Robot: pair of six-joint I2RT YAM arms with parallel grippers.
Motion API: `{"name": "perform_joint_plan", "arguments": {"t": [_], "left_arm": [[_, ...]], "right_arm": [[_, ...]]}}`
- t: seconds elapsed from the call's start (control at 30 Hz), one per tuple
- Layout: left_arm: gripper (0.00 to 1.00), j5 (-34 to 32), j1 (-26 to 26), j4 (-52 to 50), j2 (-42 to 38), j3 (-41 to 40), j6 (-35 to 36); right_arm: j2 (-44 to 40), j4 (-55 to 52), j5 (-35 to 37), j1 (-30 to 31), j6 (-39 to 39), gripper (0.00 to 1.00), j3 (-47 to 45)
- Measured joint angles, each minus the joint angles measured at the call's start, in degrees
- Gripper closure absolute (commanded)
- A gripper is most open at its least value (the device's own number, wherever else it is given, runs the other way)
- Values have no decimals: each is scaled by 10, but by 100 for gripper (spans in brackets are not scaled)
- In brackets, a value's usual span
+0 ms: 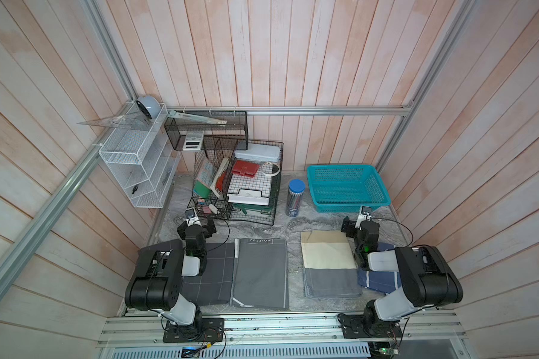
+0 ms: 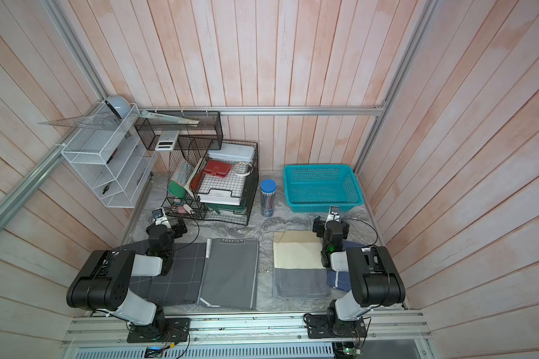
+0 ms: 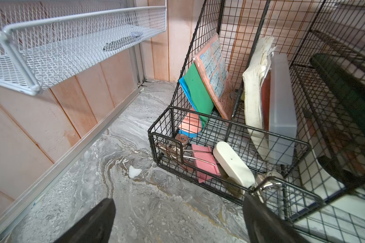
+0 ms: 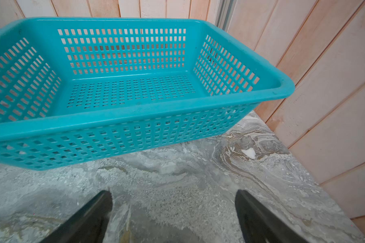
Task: Put the folded pillowcase in the basket
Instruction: Adjust the pillowcase at the center of the board.
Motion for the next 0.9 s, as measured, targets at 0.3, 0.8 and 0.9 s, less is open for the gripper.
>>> {"name": "perform_joint_plan", "arguments": {"t": [0.3,0.8,0.9], "left_arm": [[0,0,0,0,0,0,2],[0,-24,-60,36,-82,-64,45],[0,-73,-134,31,-161,-83,78]], "right_arm": [[0,0,0,0,0,2,0],[-48,16,11,49,-36,2,-37],[-128,-32,46,96,-52,2,-35]]}}
